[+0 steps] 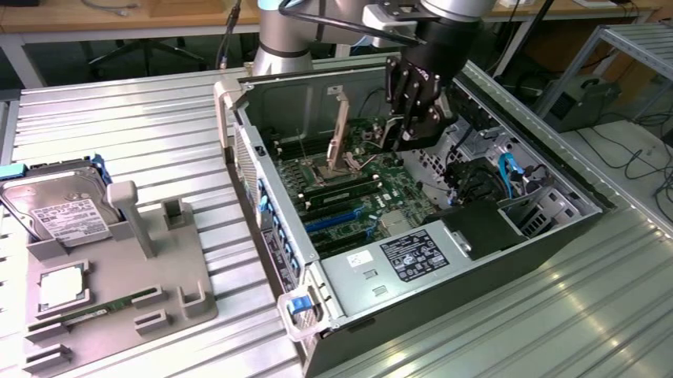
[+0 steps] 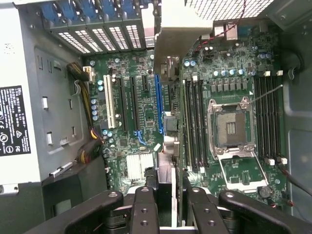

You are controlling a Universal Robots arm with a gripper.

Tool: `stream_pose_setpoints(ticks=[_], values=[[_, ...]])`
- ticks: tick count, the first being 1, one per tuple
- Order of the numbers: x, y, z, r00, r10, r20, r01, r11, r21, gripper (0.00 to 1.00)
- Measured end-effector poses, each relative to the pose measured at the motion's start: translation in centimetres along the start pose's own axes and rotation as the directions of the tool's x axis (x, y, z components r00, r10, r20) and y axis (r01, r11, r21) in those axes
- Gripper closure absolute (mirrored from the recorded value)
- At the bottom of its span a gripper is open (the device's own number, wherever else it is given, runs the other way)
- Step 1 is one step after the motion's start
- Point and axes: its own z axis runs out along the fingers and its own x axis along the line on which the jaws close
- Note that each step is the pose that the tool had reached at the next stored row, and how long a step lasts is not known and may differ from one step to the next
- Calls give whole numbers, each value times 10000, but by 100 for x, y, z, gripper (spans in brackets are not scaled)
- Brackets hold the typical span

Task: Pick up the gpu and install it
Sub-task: 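Insert the gpu into the slot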

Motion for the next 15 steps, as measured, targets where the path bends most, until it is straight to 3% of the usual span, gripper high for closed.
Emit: stream_pose_setpoints(ticks=[15], values=[[-2,-3,109,10000,0,0,0,10000,0,72]])
